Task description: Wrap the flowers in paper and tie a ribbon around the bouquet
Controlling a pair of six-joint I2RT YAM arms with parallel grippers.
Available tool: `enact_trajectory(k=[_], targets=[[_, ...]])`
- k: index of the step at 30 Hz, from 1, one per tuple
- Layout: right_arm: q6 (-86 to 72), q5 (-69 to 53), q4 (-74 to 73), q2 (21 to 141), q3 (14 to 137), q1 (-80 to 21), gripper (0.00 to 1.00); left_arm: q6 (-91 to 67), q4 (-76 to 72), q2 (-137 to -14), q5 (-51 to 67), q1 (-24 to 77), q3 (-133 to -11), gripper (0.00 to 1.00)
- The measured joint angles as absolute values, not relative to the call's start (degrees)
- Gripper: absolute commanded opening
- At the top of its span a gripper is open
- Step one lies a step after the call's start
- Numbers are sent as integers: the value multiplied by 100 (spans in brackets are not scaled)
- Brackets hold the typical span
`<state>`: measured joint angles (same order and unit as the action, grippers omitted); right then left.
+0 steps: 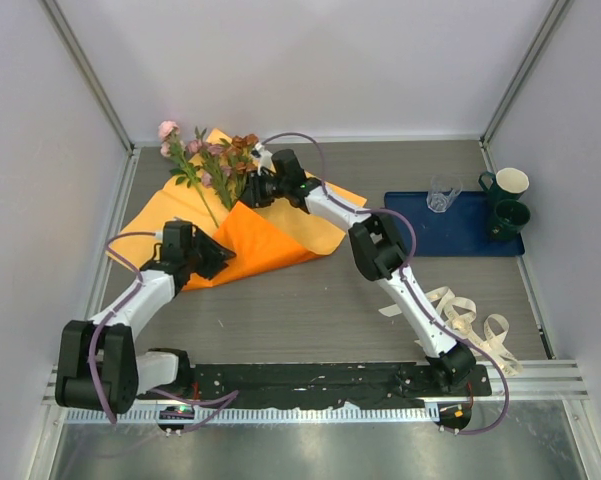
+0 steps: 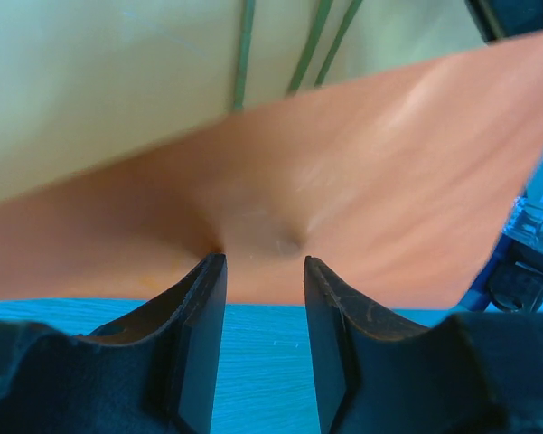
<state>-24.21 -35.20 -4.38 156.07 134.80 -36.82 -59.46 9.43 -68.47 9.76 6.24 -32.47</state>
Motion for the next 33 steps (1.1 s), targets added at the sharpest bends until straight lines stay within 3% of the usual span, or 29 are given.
enact_trajectory(k=[2, 4, 10, 16, 21, 27, 30, 31, 33], targets=[[-2609, -3522, -449, 15581, 13467, -3651, 57, -5959, 891, -7008, 1007, 622, -3249, 41], [-2724, -3522, -480, 15321, 13015, -3616, 64, -5959, 849, -7188, 1039, 615, -3249, 41], [-2867, -3861, -489, 13944, 11137, -3269, 75, -5959, 825, -7258, 1052, 585, -3247, 42], [-2904, -4427, 132, 12372, 9308, -2714, 76, -5951, 794, -7046, 1050, 576, -3194, 42], [-2932, -4633, 609, 12217, 8899, -2936, 73, -5948, 810, -6886, 1048, 550, -3063, 42], [-2915, -4781, 624, 12355, 8820, -3371, 56, -5907, 856, -6700, 1011, 548, -3057, 42], [-2853, -4801, 639, 12374, 8818, -3555, 18, -5852, 882, -6685, 1009, 548, -3057, 44], [-2836, -4790, 644, 12376, 8818, -3601, 0, -5839, 895, -6681, 1009, 548, -3057, 46], [-2757, -4707, 642, 12392, 8838, -3701, 0, -5806, 952, -6635, 1009, 548, -3057, 48]])
